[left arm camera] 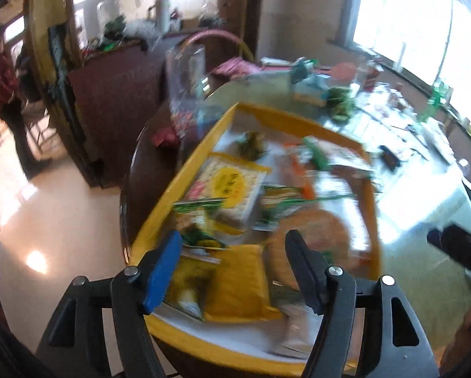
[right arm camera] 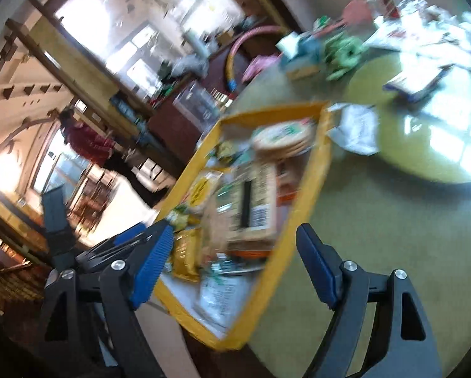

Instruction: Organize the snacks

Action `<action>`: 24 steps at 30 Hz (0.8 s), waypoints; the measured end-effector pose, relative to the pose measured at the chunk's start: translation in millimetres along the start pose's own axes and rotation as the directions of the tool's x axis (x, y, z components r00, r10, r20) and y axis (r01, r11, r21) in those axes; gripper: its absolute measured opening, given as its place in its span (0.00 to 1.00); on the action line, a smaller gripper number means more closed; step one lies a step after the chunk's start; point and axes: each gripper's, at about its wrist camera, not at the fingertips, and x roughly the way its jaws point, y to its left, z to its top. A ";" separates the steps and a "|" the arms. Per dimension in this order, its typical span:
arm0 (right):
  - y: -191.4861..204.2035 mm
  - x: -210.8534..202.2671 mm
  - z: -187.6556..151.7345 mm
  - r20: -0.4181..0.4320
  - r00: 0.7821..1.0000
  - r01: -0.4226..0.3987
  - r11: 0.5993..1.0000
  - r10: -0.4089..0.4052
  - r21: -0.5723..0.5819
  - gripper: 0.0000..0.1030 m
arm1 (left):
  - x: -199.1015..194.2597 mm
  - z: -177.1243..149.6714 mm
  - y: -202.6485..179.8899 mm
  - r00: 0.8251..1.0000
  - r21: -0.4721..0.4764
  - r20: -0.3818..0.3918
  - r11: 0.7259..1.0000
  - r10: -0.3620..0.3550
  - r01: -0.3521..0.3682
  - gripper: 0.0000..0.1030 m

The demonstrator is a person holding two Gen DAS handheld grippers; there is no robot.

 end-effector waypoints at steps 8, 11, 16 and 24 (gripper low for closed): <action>-84.5 -63.9 31.6 0.086 0.975 0.200 0.979 -0.203 0.050 0.87 | -22.2 6.0 -79.9 0.986 0.127 -0.007 0.978 -0.168 0.167 0.75; -130.6 -67.9 38.3 0.065 0.969 0.230 0.967 -0.238 0.108 0.87 | -9.4 16.8 -112.5 0.982 0.173 -0.030 0.967 -0.186 0.188 0.75; -176.5 -66.7 29.6 0.066 0.961 0.244 0.938 -0.267 0.245 0.86 | 27.0 41.3 -165.3 0.982 0.262 -0.105 0.948 -0.158 0.180 0.75; -194.6 -61.0 24.8 0.014 0.953 0.287 0.918 -0.302 0.275 0.86 | 91.7 75.6 -228.3 0.980 0.366 -0.181 0.920 -0.079 0.142 0.75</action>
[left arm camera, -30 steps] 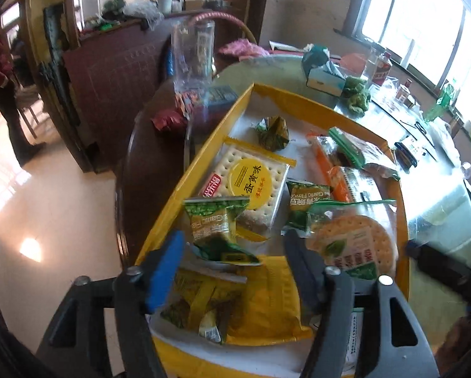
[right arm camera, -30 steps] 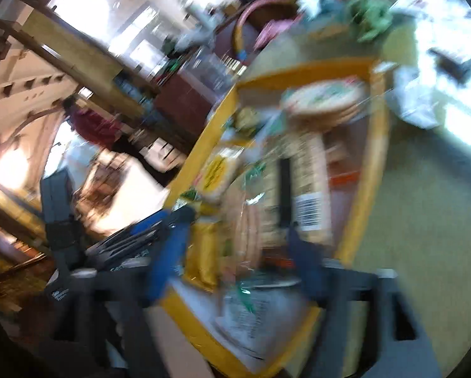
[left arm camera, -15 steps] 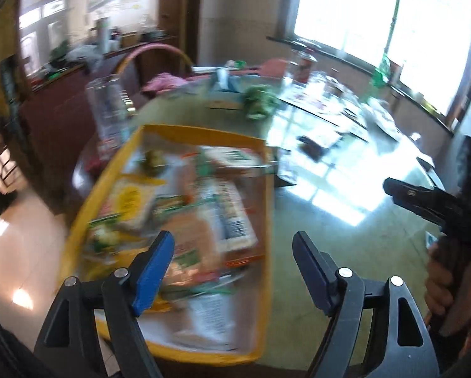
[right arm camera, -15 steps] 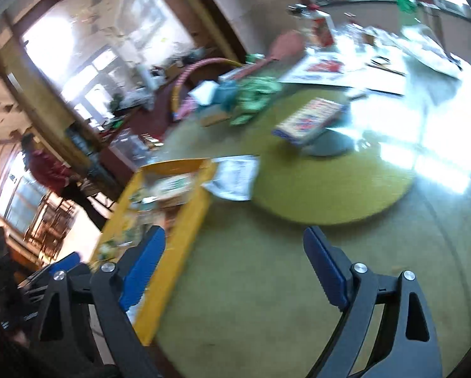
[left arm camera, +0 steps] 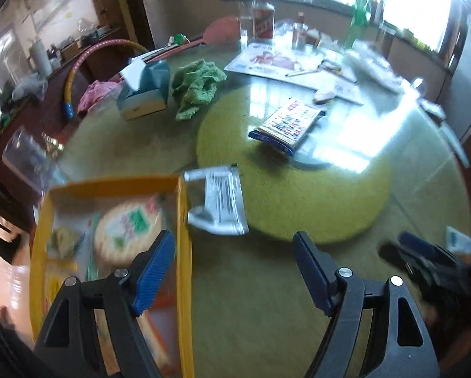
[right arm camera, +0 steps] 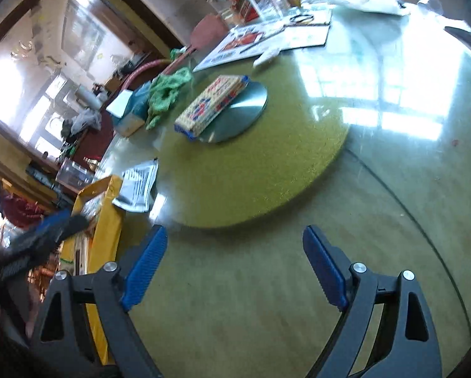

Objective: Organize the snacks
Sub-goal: 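Drop both snacks into the tray and open both tools, then grasp a white foil sachet with the left tool while the right tool grasps the blue-edged cracker pack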

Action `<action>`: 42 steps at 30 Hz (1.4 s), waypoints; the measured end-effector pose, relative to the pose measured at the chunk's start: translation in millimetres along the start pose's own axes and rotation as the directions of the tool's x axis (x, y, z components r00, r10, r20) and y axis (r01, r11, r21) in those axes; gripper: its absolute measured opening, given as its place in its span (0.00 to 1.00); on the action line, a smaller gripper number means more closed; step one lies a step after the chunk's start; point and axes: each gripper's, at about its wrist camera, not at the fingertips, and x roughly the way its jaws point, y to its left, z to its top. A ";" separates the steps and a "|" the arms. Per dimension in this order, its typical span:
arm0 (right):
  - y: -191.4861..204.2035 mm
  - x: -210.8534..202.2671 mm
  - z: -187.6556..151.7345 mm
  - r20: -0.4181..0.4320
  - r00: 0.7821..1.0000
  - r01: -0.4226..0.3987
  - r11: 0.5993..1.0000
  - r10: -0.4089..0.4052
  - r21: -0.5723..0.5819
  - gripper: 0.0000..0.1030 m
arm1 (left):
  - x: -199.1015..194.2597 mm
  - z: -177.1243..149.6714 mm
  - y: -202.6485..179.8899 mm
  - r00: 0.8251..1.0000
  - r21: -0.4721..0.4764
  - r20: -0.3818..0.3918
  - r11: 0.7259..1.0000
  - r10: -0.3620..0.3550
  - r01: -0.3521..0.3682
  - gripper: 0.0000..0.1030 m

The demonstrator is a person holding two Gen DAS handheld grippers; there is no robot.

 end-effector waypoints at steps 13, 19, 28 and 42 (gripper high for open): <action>0.4 3.3 -3.0 -0.035 0.997 -0.062 0.998 0.063 0.018 0.86 | 77.2 37.7 -1.8 0.973 0.046 -0.163 0.986 0.163 -0.158 0.37; 0.7 4.4 -3.1 -0.042 0.997 -0.063 0.998 0.064 0.015 0.86 | 80.3 33.8 1.7 0.979 0.016 -0.162 0.992 0.122 -0.121 0.07; 4.2 2.1 -5.3 -0.045 0.995 -0.087 0.996 0.087 0.001 0.86 | 0.4 -27.9 12.1 0.999 -0.087 -0.033 0.996 -0.027 0.024 0.03; 25.9 17.4 8.4 -0.104 0.992 -0.072 0.997 0.069 -0.028 0.86 | -94.2 -144.7 78.5 0.974 -0.302 0.165 0.931 -0.158 0.202 0.02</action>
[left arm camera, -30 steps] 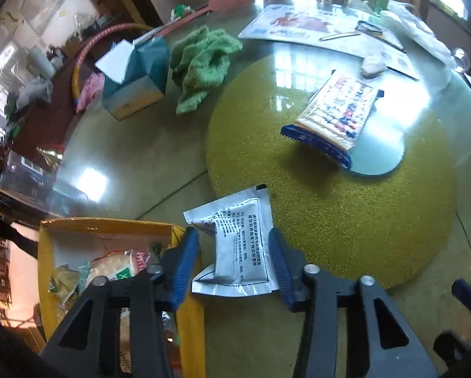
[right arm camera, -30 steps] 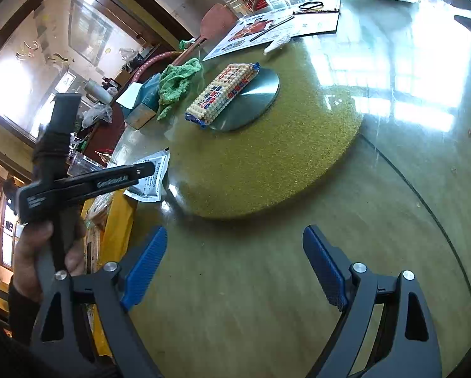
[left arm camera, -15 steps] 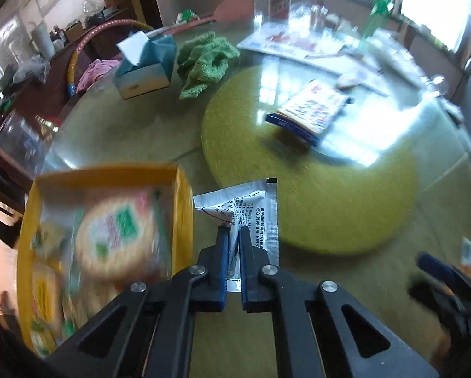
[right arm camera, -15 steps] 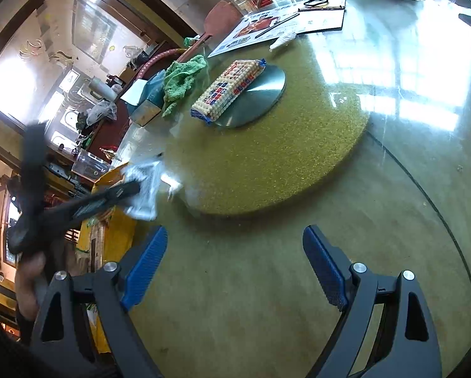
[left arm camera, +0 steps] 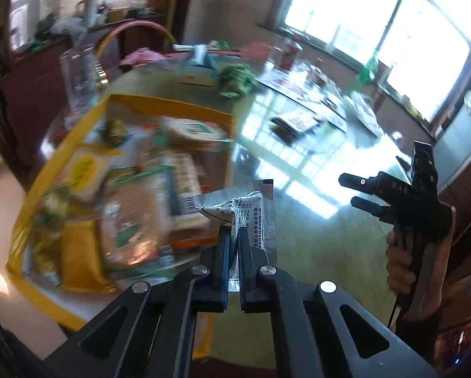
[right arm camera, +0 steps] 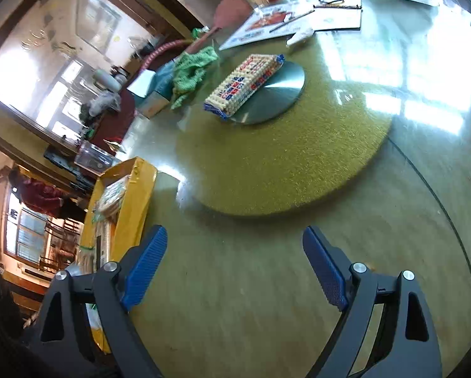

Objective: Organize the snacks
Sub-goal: 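Grasp a white foil sachet with the left tool while the right tool grasps the blue-edged cracker pack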

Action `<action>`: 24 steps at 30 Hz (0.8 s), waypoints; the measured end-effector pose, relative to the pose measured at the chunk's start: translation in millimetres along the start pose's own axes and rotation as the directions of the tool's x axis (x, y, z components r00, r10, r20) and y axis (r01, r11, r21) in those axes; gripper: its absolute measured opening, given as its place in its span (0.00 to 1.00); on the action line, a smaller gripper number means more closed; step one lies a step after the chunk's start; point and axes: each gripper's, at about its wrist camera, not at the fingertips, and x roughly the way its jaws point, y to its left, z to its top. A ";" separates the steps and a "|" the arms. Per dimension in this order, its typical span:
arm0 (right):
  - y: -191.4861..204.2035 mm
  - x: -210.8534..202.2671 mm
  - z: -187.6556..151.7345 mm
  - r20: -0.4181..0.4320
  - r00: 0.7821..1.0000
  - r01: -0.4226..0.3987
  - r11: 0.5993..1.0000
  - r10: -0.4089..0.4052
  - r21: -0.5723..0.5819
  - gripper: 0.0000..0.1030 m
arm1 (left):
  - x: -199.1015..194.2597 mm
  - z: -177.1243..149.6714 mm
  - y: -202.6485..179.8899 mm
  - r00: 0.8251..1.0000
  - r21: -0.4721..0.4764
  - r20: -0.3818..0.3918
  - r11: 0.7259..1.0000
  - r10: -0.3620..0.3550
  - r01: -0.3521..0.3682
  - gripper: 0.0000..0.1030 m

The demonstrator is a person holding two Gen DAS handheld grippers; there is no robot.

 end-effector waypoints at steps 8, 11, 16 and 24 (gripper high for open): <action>27.0 51.7 73.5 -0.038 0.982 0.184 0.983 -0.183 0.024 0.86 | -6.8 -4.7 33.6 0.999 -0.044 0.035 0.999 -0.013 0.014 0.02; 33.2 69.9 95.5 -0.049 0.968 0.248 0.968 -0.246 0.034 0.86 | -13.1 -7.7 48.2 0.998 -0.058 0.041 0.998 -0.037 0.039 0.02; 31.4 92.8 141.0 -0.038 0.935 0.354 0.928 -0.352 0.118 0.86 | -17.4 -7.8 60.2 0.996 -0.070 0.058 0.995 -0.063 0.067 0.02; 39.6 133.0 164.2 -0.074 0.889 0.457 0.880 -0.451 0.127 0.86 | -15.8 -9.0 78.3 0.995 -0.103 0.048 0.991 -0.084 0.088 0.02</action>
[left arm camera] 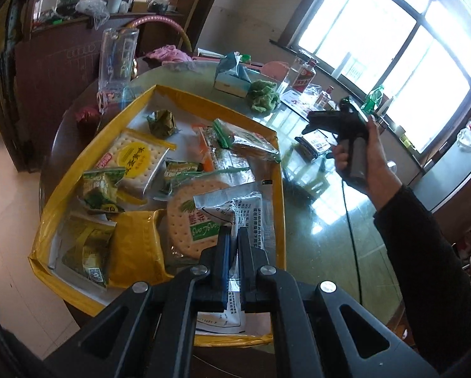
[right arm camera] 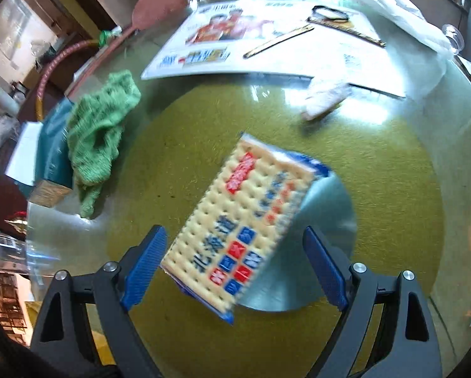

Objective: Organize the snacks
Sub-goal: 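Grasp a white foil sachet with the left tool while the right tool grasps the blue-edged cracker pack, then carry both packs over the tray and open both tools to drop them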

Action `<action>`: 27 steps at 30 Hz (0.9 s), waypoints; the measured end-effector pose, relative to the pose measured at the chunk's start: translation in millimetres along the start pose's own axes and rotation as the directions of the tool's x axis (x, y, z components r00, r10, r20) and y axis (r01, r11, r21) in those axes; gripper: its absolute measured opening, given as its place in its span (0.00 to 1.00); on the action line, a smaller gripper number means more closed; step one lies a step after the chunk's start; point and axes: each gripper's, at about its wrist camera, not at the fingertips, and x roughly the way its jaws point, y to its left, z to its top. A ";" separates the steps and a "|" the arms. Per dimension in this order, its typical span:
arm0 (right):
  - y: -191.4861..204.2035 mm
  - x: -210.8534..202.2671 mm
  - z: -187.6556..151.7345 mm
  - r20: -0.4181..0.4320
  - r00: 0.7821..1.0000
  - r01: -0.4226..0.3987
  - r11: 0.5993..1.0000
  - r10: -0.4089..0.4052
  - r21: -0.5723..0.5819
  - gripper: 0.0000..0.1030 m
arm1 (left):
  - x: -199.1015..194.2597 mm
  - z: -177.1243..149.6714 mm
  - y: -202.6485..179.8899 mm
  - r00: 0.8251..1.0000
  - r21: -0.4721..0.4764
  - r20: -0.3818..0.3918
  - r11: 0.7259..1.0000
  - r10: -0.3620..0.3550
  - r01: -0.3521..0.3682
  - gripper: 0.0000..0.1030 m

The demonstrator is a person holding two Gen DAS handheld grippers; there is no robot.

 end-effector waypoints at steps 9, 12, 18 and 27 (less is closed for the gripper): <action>9.2 -10.1 -27.5 0.064 0.989 0.140 0.979 -0.132 -0.146 0.61 | -6.6 1.0 13.5 0.999 -0.037 0.023 0.999 0.027 -0.027 0.02; 0.1 -20.4 -51.6 0.079 0.992 0.116 0.967 -0.100 -0.228 0.57 | -5.5 2.8 21.0 0.999 -0.057 0.025 0.998 0.028 -0.026 0.02; -23.8 -68.8 -123.6 0.103 0.993 -0.024 0.939 0.063 -0.343 0.55 | -3.9 11.6 44.5 0.996 -0.118 0.036 0.990 0.078 -0.073 0.02; 83.4 -171.3 -238.9 0.052 0.911 -0.279 0.703 0.410 -0.654 0.54 | 8.2 32.2 66.6 0.986 -0.129 0.003 0.978 0.167 -0.166 0.02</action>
